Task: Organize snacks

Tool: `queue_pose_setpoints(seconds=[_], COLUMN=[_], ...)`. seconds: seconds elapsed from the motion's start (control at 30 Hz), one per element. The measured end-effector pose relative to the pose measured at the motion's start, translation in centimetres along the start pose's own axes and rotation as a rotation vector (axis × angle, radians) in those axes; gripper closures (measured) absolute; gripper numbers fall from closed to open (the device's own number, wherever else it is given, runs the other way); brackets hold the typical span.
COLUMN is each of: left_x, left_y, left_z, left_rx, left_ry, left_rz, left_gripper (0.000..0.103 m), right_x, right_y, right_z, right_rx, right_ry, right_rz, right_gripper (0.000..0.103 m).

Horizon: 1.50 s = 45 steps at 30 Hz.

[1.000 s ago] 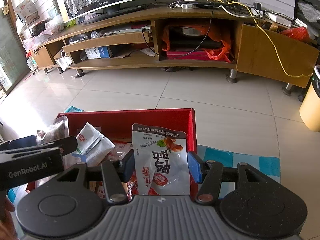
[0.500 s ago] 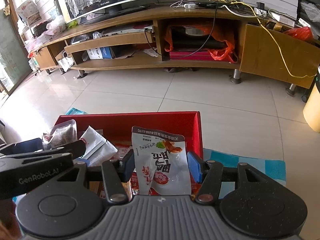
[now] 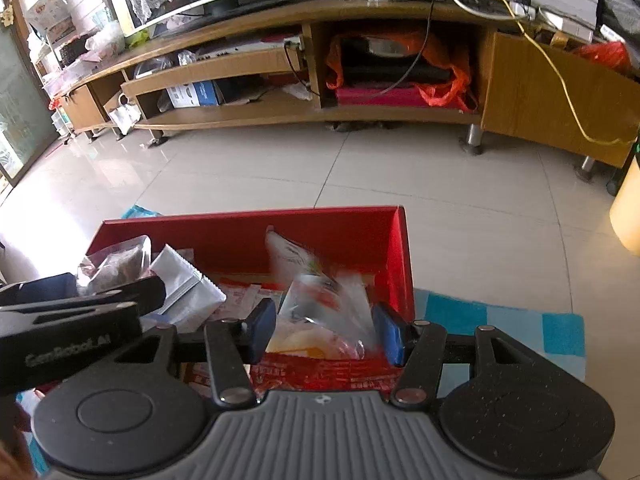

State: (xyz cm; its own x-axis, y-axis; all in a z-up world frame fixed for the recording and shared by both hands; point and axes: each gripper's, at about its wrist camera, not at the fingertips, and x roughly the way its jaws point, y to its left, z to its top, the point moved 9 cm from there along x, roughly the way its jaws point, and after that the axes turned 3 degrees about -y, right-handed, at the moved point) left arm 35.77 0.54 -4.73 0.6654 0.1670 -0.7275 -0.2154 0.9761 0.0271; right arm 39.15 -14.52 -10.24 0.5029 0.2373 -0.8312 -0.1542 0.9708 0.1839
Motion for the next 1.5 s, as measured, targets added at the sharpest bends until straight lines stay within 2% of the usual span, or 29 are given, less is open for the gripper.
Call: queue_pose_setpoints(seconds=[0.17, 0.43, 0.7, 0.9, 1.13, 1.5], left_x=[0.0, -0.7, -2.8, -3.8, -5.3, -7.8], left_y=[0.2, 0.4, 0.6, 0.6, 1.3, 1.5], left_z=[-0.2, -0.5, 0.2, -0.5, -1.9, -4.3], left_rx=[-0.009, -0.017, -0.029, -0.032, -0.046, -0.055], left_ry=[0.014, 0.028, -0.023, -0.023, -0.011, -0.005], left_rz=[-0.007, -0.017, -0.018, -0.028, -0.037, -0.063], left_gripper=[0.009, 0.009, 0.006, 0.006, 0.005, 0.002], right_x=[-0.1, -1.1, -3.6, -5.0, -6.5, -9.7], right_y=[0.1, 0.0, -0.3, -0.1, -0.2, 0.3], right_z=[0.1, 0.3, 0.6, 0.6, -0.7, -3.4], right_rx=[-0.001, -0.015, -0.016, -0.031, -0.032, -0.007], right_ry=[0.002, -0.004, -0.033, -0.044, -0.030, -0.035], right_rz=[-0.007, -0.032, -0.047, -0.059, -0.086, -0.078], right_gripper=[0.047, 0.038, 0.037, 0.037, 0.037, 0.036])
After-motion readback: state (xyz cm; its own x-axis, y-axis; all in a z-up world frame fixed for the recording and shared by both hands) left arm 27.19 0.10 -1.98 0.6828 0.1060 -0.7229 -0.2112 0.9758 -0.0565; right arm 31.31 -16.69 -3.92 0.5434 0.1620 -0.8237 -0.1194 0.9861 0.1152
